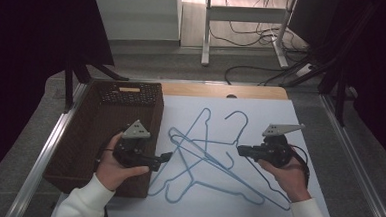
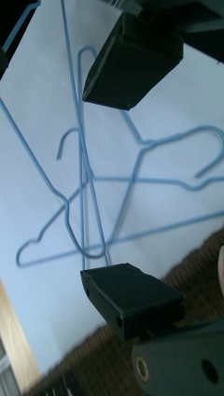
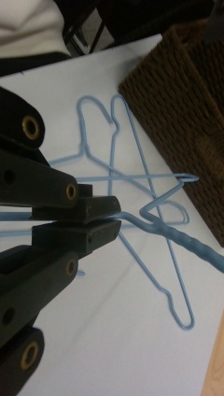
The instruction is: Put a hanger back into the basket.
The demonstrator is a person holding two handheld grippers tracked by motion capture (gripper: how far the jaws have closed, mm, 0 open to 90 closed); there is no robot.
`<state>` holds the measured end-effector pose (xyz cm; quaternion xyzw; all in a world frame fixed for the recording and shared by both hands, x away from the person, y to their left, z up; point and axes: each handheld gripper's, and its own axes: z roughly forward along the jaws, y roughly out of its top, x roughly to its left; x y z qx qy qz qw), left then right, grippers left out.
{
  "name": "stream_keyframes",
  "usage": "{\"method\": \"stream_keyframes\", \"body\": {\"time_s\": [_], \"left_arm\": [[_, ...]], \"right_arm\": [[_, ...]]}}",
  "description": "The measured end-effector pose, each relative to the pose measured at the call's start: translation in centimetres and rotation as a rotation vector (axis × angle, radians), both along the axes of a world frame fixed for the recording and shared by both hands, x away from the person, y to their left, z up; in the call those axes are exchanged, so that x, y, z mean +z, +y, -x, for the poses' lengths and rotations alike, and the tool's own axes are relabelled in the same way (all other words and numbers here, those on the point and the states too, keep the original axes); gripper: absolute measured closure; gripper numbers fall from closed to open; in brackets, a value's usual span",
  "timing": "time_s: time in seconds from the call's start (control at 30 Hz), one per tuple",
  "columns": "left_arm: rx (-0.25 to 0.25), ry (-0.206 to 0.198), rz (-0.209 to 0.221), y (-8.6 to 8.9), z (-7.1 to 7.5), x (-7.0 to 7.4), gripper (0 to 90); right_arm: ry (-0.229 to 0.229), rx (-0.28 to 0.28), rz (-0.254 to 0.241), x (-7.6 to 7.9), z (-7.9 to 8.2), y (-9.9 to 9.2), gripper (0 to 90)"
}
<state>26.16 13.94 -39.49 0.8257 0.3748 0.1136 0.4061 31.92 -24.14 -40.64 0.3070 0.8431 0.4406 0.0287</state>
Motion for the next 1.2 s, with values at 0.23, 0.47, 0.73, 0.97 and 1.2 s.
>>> {"method": "stream_keyframes", "body": {"time_s": [0.23,0.47,0.73,0.97,1.2], "left_arm": [[-0.083,0.009,-0.018,-3.4,-0.3,0.4,16.9],[-0.173,0.08,-0.017,-6.7,-1.9,-1.2,21.4],[-0.193,0.106,-0.025,-8.6,-3.6,-2.8,27.8],[-0.216,0.076,-0.078,-9.7,-4.0,-3.8,47.1],[-0.288,0.051,-0.155,-10.5,-3.6,-4.2,69.9]], "right_arm": [[0.019,0.029,-0.044,0.4,1.4,-1.2,88.0],[0.048,0.058,-0.071,0.1,2.0,-1.9,88.0],[0.068,0.077,-0.084,-0.2,2.0,-2.3,88.1],[0.083,0.108,-0.097,-0.3,1.9,-2.0,88.0],[0.094,0.133,-0.121,-0.4,1.6,-2.2,87.9]]}}
